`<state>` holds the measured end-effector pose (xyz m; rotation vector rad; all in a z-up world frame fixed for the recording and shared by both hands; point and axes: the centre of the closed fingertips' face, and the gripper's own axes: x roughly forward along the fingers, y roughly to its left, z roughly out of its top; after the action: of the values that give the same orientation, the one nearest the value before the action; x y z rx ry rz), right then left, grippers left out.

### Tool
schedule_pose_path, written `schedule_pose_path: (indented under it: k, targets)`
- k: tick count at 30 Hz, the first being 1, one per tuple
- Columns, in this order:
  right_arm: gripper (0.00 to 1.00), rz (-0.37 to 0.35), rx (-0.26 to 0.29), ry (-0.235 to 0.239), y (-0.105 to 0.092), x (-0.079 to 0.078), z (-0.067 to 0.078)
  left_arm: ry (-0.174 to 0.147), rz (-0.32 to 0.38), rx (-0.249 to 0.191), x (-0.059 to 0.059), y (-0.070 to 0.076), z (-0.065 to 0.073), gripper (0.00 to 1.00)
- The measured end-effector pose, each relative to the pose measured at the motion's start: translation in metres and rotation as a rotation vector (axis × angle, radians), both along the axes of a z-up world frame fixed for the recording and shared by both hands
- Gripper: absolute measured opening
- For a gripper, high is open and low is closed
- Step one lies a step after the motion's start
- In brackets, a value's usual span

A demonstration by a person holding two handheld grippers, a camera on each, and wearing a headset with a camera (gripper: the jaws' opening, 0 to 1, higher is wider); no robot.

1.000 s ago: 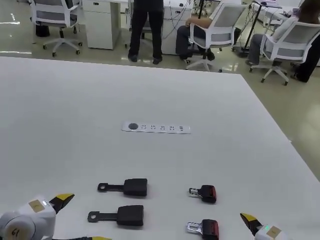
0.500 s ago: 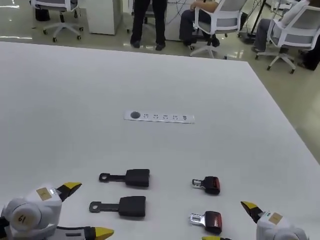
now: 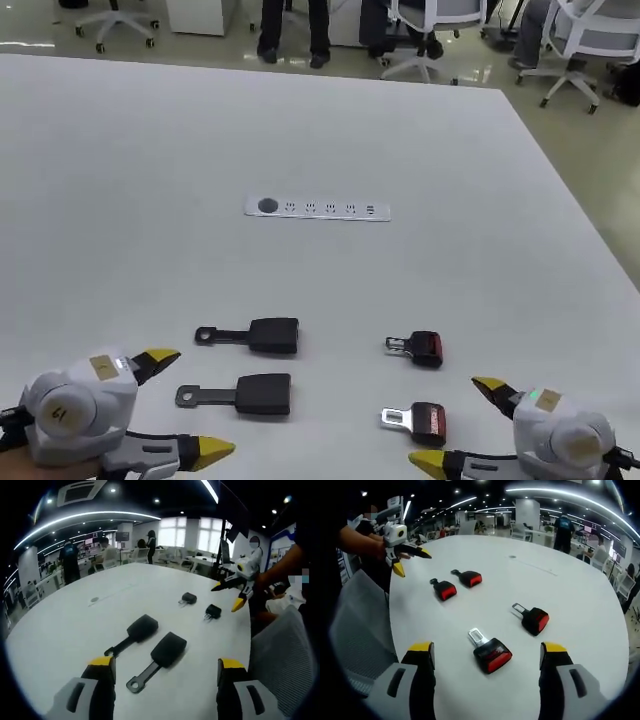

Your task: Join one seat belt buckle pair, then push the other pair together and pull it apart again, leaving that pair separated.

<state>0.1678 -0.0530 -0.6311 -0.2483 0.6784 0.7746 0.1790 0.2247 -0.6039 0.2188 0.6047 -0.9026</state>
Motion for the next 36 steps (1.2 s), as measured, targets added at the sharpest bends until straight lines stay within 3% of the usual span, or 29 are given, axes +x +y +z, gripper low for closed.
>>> schedule_pose_path:
  k: [4, 6, 12, 20, 32, 36]
  targets:
    - [0.85, 0.024, 0.006, 0.022, -0.003, 0.005, -0.008, 0.005, -0.038, 0.022, 0.002, -0.004, -0.005, 0.84]
    - [0.84, 0.056, -0.016, 0.032, -0.006, 0.007, -0.017, 0.004, -0.062, 0.041, 0.002, -0.005, -0.009, 0.83]
    - [0.78, 0.103, -0.008, 0.063, -0.005, 0.007, -0.021, 0.023, -0.099, 0.054, 0.006, -0.017, -0.013, 0.79]
    - [0.73, 0.17, -0.03, 0.113, -0.001, 0.008, -0.037, 0.048, -0.186, 0.077, 0.015, -0.035, -0.034, 0.69]
    - [0.6, 0.272, -0.072, 0.176, -0.003, 0.009, -0.054, 0.077, -0.31, 0.143, 0.025, -0.049, -0.066, 0.68]
    - [0.6, 0.308, -0.087, 0.164, -0.003, 0.01, -0.06, 0.078, -0.348, 0.158, 0.027, -0.052, -0.074, 0.67]
